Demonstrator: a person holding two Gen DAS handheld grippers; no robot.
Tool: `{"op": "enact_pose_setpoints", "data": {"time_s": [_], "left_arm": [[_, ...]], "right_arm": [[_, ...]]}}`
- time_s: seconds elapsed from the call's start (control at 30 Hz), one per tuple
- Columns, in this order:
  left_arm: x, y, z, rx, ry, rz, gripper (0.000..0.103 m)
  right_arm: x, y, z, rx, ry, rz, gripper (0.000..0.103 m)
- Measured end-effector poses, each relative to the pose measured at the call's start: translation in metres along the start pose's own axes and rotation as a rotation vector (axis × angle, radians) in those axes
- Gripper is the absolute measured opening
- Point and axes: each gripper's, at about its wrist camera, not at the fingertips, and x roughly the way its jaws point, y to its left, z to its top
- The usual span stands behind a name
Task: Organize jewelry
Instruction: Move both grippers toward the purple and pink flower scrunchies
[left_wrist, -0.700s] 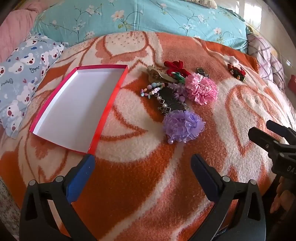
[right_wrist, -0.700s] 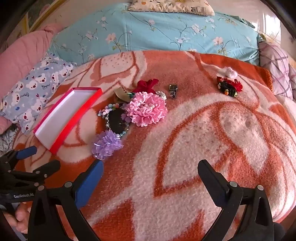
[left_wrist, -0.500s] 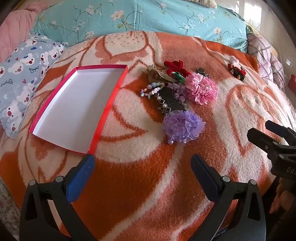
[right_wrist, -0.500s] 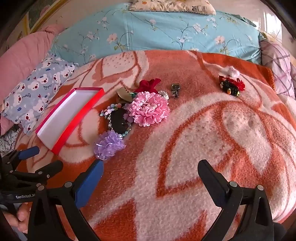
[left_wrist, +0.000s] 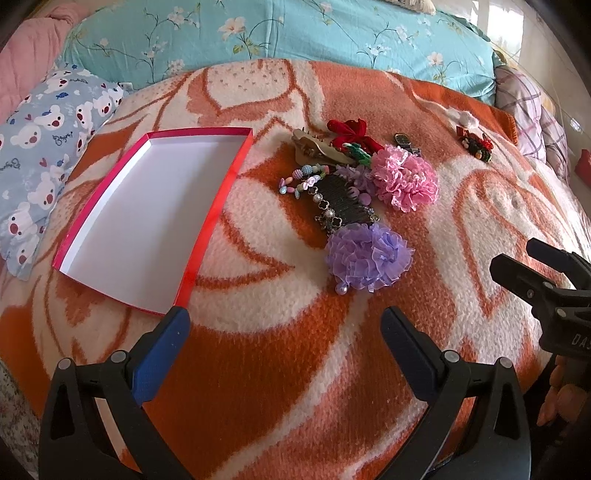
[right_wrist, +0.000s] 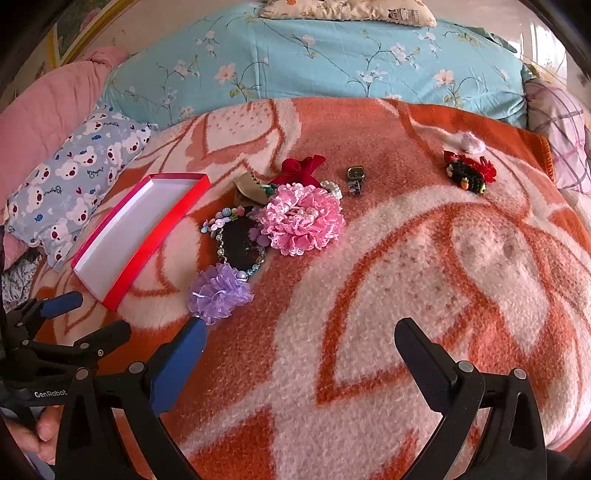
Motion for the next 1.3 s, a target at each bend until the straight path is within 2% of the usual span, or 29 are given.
{"op": "enact_pose_setpoints", "data": {"time_s": [0.5,0.57,0.63,0.73,1.3], "left_arm": [[0.014,0.003,0.008,-0.004,0.018,-0.024,0.103],[0.015,0.005,0.009,-0.007,0.022,-0.028,0.103],[0.017,0.005,0.01,-0.009,0.025,-0.034,0.103],[0.02,0.006,0.011,-0.01,0.03,-0.045,0.103],[0.051,-0.014,0.031,0.011,0.057,-0.185,0.103]], "right_arm": [[0.012,-0.003,0.011,-0.01,-0.019,-0.002,0.101],[0.014,-0.004,0.012,-0.015,-0.013,-0.011,0.1],[0.018,-0.007,0.014,-0.009,0.03,-0.015,0.098],[0.021,-0.01,0.017,-0.004,0.034,-0.019,0.098],[0.054,-0.026,0.038,0.048,0.049,0.027,0.091]]}}
